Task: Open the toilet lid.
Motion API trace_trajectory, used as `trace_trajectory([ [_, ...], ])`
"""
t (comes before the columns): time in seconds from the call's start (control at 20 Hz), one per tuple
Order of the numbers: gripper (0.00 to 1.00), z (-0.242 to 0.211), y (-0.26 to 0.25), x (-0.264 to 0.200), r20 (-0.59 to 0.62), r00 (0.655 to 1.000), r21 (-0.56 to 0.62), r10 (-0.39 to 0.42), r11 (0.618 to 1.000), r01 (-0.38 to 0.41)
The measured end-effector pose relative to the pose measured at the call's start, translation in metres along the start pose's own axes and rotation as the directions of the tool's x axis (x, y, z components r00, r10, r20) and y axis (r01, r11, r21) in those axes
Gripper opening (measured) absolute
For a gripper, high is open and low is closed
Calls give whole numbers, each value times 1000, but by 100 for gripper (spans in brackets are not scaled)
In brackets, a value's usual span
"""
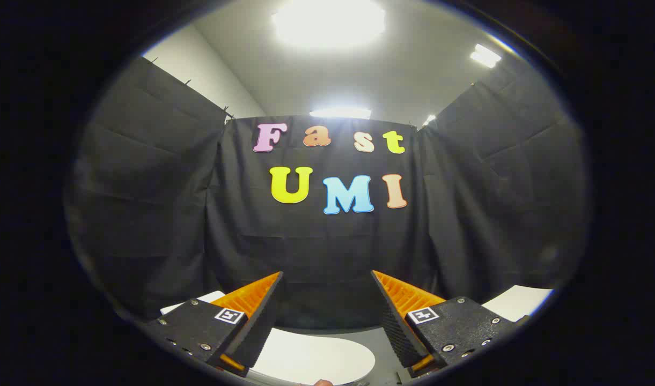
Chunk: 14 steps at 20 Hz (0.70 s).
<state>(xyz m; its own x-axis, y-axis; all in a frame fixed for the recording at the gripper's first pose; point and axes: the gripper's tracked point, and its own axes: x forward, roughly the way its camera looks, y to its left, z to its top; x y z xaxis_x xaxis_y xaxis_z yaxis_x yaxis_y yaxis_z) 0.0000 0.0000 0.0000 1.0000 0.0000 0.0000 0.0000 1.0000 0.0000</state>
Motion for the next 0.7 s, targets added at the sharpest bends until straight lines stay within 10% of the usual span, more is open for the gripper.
trace_trajectory([
  [0.7, 95, -24, -33, 6, -36, 997, -9, -72, 997, 72],
])
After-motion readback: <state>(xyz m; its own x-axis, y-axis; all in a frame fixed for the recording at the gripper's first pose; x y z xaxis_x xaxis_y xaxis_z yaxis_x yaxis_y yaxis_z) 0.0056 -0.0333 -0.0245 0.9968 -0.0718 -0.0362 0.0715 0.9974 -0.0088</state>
